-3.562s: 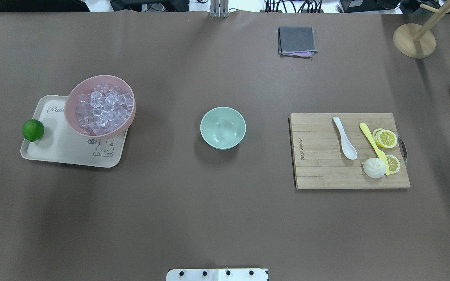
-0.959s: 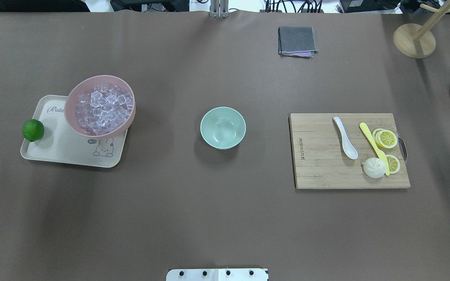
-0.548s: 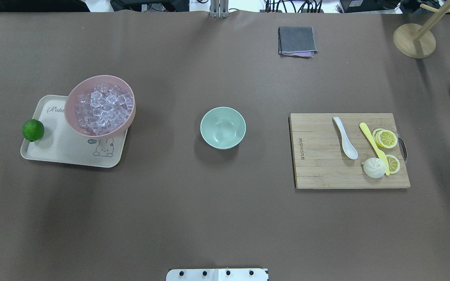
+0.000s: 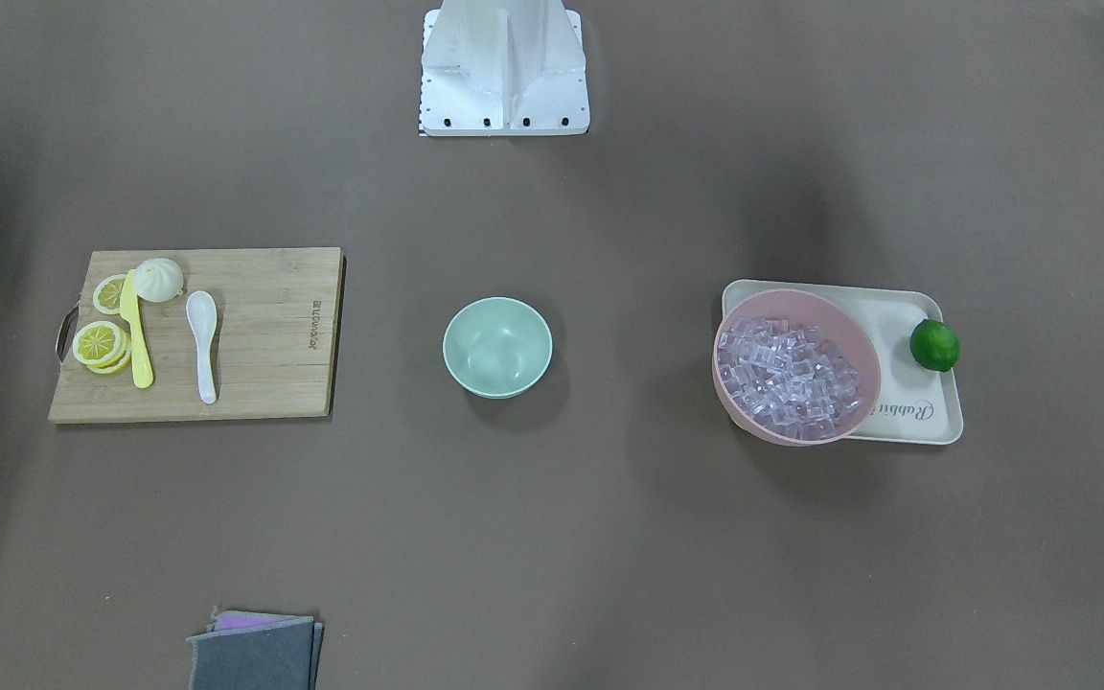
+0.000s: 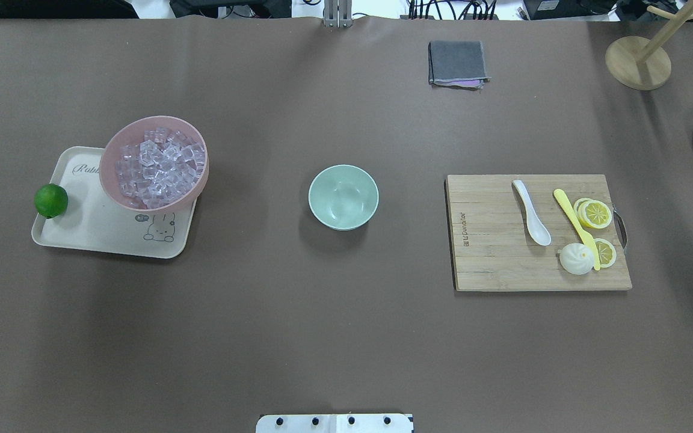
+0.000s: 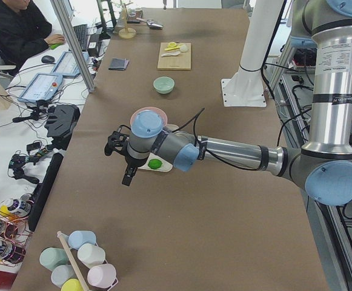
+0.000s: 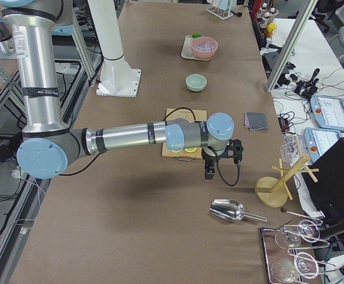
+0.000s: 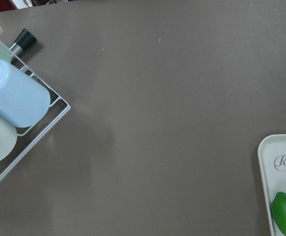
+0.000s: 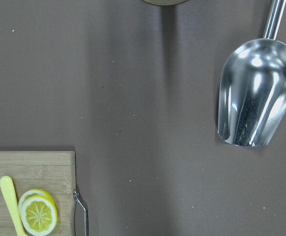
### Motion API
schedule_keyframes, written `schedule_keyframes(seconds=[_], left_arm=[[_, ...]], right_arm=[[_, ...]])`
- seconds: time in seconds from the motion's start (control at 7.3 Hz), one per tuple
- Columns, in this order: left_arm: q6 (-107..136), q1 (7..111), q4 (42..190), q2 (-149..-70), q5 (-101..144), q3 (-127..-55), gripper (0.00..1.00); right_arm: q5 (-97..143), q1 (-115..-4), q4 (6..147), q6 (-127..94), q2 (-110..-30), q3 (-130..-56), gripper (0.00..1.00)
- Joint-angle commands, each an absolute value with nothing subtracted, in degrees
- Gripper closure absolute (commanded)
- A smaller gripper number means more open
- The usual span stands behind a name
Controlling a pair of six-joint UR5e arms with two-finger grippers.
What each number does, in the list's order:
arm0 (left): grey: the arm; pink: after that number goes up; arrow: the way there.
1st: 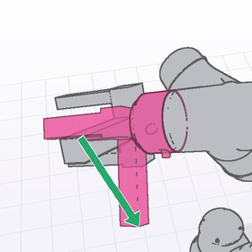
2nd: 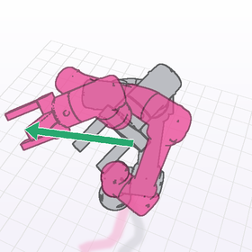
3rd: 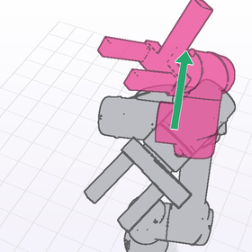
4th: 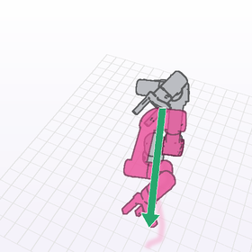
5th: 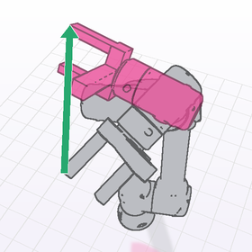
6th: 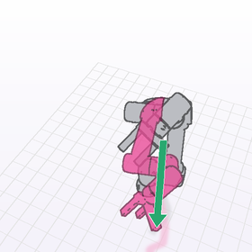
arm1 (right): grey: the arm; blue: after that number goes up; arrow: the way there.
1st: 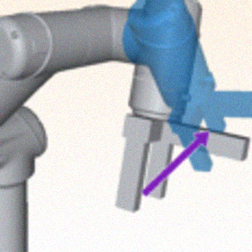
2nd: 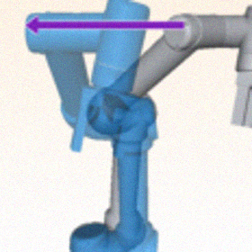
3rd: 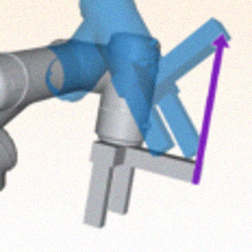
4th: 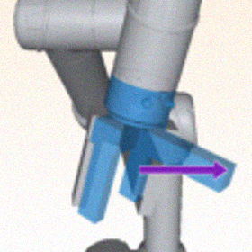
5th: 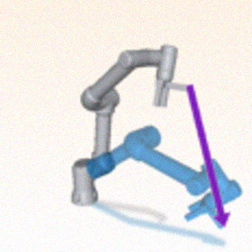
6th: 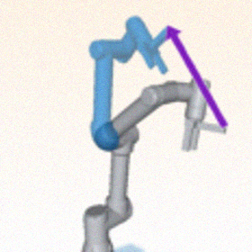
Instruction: Put spoon and ice into bowl
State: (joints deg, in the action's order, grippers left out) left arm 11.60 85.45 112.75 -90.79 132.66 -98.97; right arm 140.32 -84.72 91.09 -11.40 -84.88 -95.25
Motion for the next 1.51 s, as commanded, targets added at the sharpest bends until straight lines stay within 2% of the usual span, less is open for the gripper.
schedule_keyframes(seconds=[0.0, 0.55, 0.96, 1.37], left_arm=[[14.3, 81.0, 119.5, -93.0, 132.6, -99.5, 0.02], [42.5, 75.3, 123.8, -97.5, 131.9, -99.3, 0.02], [53.3, 70.0, 123.2, -98.1, 128.0, -104.5, 0.02], [52.9, 56.0, 119.6, -103.1, 114.9, -104.3, 0.03]], right_arm=[[141.0, -84.3, 91.1, -11.5, -82.9, -97.7, 0.00], [140.6, -82.9, 86.6, -11.5, -83.1, -97.7, 0.00], [141.1, -82.5, 86.2, -17.3, -83.4, -97.6, 0.00], [141.2, -81.7, 82.1, -17.5, -83.9, -97.7, 0.00]])
